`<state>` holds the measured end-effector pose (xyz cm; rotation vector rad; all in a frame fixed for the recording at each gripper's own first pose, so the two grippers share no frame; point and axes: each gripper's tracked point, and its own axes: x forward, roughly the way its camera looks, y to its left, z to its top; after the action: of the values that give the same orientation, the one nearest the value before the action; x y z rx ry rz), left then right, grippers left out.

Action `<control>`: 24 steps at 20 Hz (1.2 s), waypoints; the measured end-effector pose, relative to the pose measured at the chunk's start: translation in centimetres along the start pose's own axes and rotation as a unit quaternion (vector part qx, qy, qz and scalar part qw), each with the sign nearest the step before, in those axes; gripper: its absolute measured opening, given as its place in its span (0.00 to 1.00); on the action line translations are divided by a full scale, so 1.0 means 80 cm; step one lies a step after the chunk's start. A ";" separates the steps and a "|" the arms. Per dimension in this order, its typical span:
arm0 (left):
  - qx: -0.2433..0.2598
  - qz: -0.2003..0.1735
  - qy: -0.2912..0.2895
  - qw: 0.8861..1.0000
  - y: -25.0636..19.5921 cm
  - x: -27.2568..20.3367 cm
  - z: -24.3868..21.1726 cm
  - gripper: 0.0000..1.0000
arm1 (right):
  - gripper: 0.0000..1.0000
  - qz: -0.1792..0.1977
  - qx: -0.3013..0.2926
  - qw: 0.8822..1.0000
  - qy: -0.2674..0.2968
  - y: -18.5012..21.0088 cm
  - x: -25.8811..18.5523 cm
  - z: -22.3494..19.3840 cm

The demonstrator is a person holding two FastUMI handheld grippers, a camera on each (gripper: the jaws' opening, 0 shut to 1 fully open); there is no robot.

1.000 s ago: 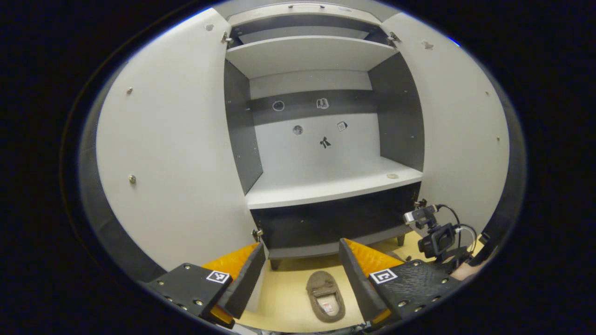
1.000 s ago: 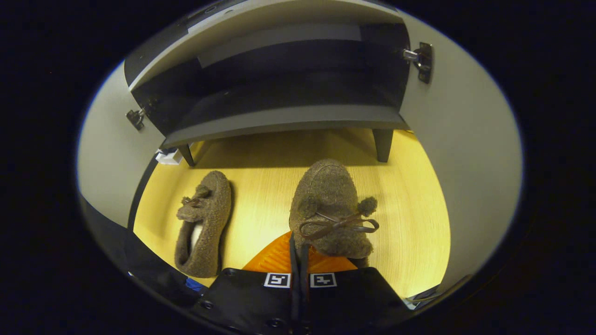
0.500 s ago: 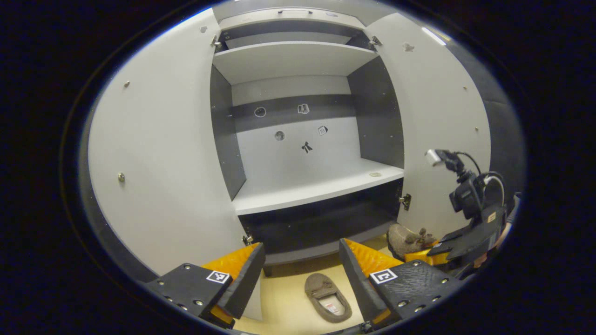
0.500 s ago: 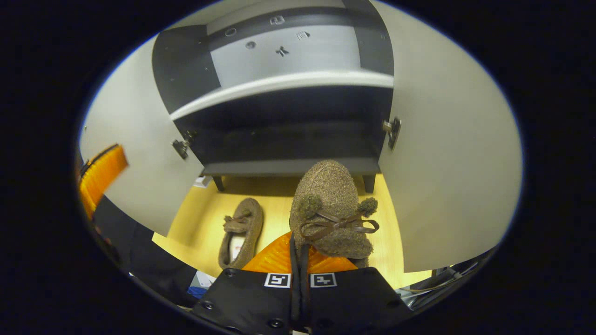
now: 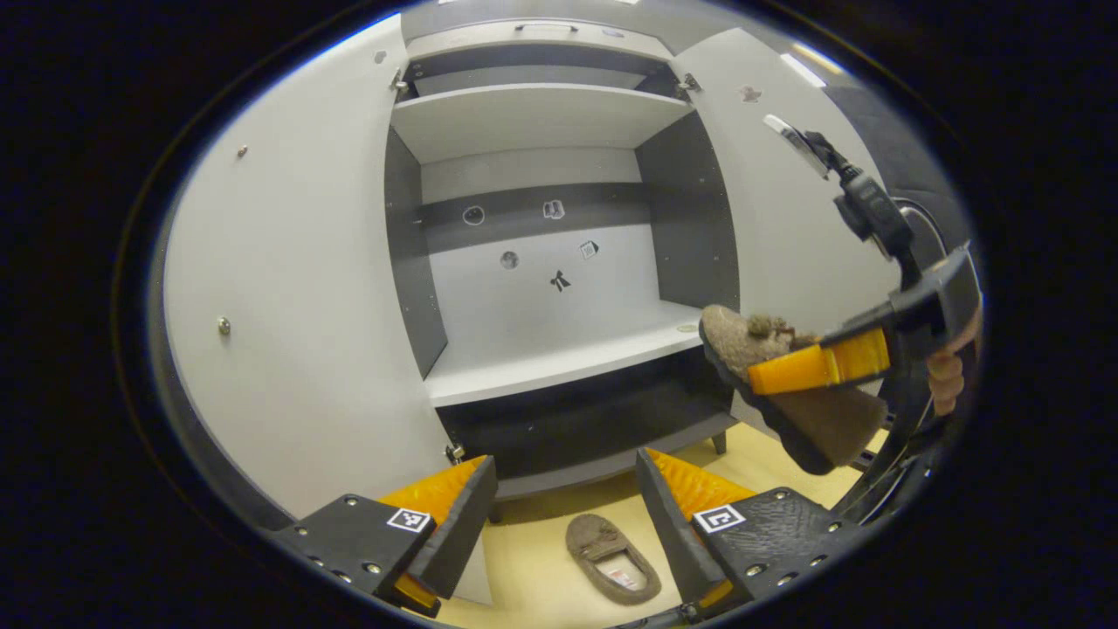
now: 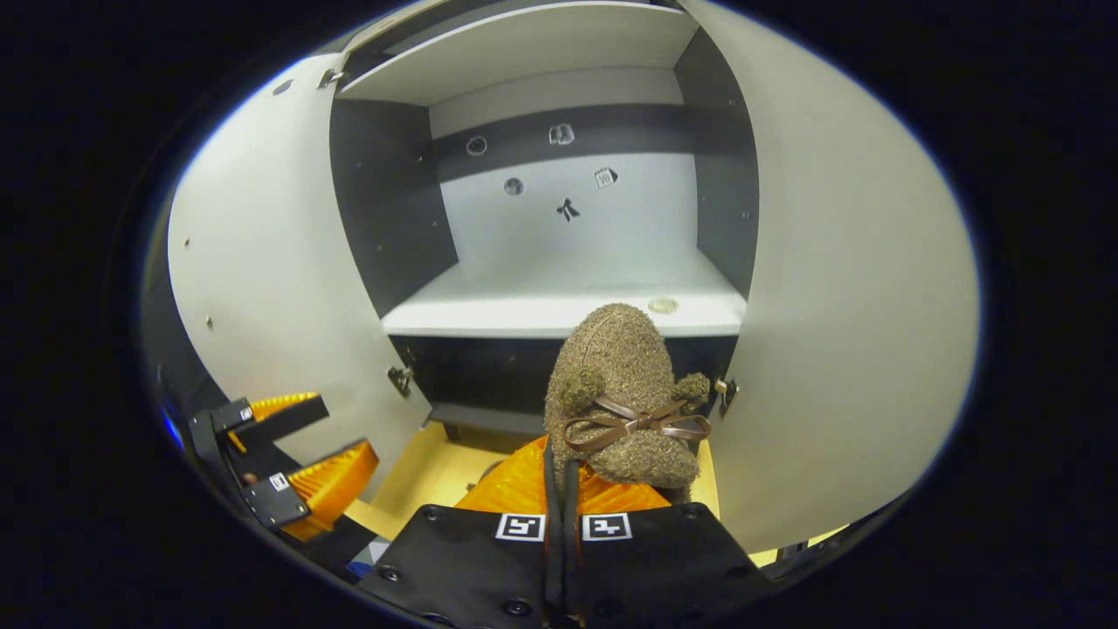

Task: Grab one shoe with the right hand and put it into the shoe cabinet, grab the other shoe with the left hand and put it into the shoe cabinet; then close the right door with the right hand and the left door with the left hand.

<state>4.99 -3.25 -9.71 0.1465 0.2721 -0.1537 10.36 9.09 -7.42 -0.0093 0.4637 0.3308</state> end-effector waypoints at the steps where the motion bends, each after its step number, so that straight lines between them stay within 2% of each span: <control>1: 0.000 0.002 0.000 1.000 0.003 -0.002 0.000 0.96 | 0.01 -0.002 -0.001 1.000 -0.014 -0.002 0.001 0.020; 3: -0.001 0.007 -0.001 1.000 0.009 -0.005 0.001 0.96 | 0.01 -0.006 -0.001 0.999 -0.039 -0.007 0.012 0.054; 4: -0.002 0.010 -0.002 1.000 0.011 -0.007 0.002 0.96 | 0.06 -0.006 -0.001 0.999 -0.050 -0.008 0.018 0.070; 5: -0.003 0.012 -0.003 1.000 0.014 -0.009 0.003 0.96 | 0.00 -0.006 -0.002 0.998 -0.060 -0.009 0.024 0.086; 13: -0.003 0.030 -0.004 1.000 0.024 -0.009 0.012 0.96 | 0.01 -0.012 -0.018 0.992 -0.125 -0.024 0.092 0.203; 19: -0.005 0.044 -0.001 0.999 0.026 -0.001 0.016 0.96 | 0.01 -0.032 0.003 0.989 -0.144 -0.050 0.157 0.254; 24: -0.003 0.063 0.001 0.998 0.033 0.000 0.019 0.96 | 0.02 -0.063 -0.003 0.985 -0.163 -0.084 0.211 0.273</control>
<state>5.85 -0.91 -7.97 0.1583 0.2649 -0.0267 36.25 9.76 4.29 0.0099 0.1369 0.2028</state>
